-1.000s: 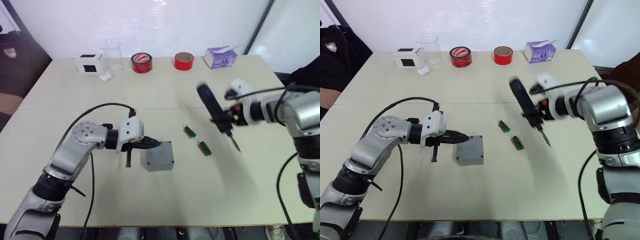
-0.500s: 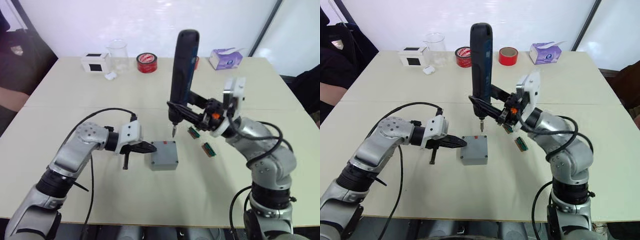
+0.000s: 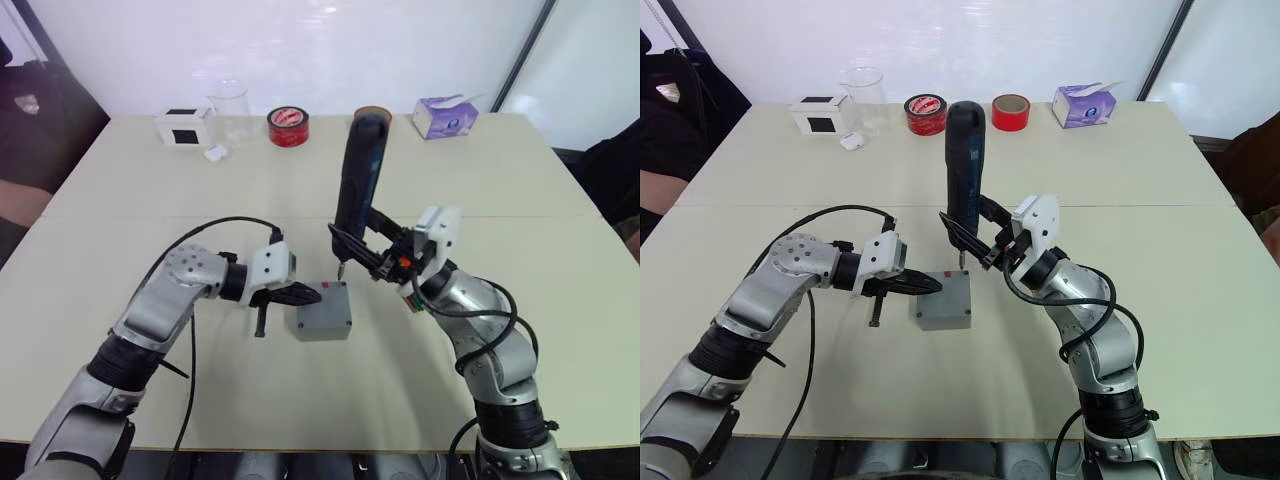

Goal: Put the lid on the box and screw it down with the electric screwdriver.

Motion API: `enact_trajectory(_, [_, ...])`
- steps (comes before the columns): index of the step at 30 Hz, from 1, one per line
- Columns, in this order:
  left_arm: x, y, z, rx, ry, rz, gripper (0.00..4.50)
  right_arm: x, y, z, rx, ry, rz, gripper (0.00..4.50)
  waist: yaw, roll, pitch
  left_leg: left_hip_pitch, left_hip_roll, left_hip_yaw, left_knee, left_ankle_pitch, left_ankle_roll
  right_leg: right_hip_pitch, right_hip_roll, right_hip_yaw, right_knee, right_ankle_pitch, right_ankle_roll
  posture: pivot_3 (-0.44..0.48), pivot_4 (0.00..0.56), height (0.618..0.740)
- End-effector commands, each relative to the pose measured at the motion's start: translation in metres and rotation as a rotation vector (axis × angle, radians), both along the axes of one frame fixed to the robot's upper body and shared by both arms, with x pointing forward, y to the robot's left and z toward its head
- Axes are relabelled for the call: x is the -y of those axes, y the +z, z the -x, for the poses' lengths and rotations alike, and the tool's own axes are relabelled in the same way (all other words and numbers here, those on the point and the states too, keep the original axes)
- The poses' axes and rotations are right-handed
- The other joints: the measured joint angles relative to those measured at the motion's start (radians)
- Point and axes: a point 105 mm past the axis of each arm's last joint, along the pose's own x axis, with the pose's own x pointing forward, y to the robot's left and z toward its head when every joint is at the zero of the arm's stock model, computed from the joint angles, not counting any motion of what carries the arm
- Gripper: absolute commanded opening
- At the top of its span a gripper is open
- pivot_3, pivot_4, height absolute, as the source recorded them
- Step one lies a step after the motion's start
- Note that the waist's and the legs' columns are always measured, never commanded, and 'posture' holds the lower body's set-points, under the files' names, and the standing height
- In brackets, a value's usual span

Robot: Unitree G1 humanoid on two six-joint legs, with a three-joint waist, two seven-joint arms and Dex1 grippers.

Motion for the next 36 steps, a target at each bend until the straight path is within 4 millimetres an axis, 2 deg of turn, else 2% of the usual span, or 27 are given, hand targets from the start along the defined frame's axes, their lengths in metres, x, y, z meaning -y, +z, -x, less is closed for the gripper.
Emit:
enact_trajectory(1, [-0.002, -0.003, -0.002, 0.002, 0.007, -0.026, 0.00, -0.002, 0.014, 0.007, 0.090, 0.004, -0.014, 1.91, 0.000, 0.000, 0.000, 0.000, 0.000, 0.000, 0.000, 0.000, 0.000, 0.000, 0.000, 0.000, 0.000, 0.000, 0.000, 0.000, 0.150, 0.739])
enact_trajectory(11, [-0.004, -0.006, -0.003, 0.003, 0.010, -0.034, 0.00, -0.001, 0.039, 0.018, 0.144, 0.018, -0.050, 1.91, 0.000, 0.000, 0.000, 0.000, 0.000, 0.000, 0.000, 0.000, 0.000, 0.000, 0.000, 0.000, 0.000, 0.000, 0.000, 0.000, 0.150, 0.739])
enact_trajectory(26, [-0.003, -0.007, -0.004, 0.011, 0.014, -0.034, 0.00, 0.002, 0.015, 0.019, 0.087, 0.006, -0.005, 1.91, 0.001, 0.000, 0.000, 0.000, 0.000, 0.000, 0.000, 0.000, 0.000, 0.000, 0.000, 0.000, 0.000, 0.000, 0.000, 0.000, 0.150, 0.739])
enact_trajectory(36, [-0.006, -0.007, -0.004, 0.009, 0.018, -0.037, 0.00, 0.001, 0.009, 0.014, 0.091, -0.008, 0.002, 1.91, 0.000, 0.000, 0.000, 0.000, 0.000, 0.000, 0.000, 0.000, 0.000, 0.000, 0.000, 0.000, 0.000, 0.000, 0.000, 0.000, 0.150, 0.739])
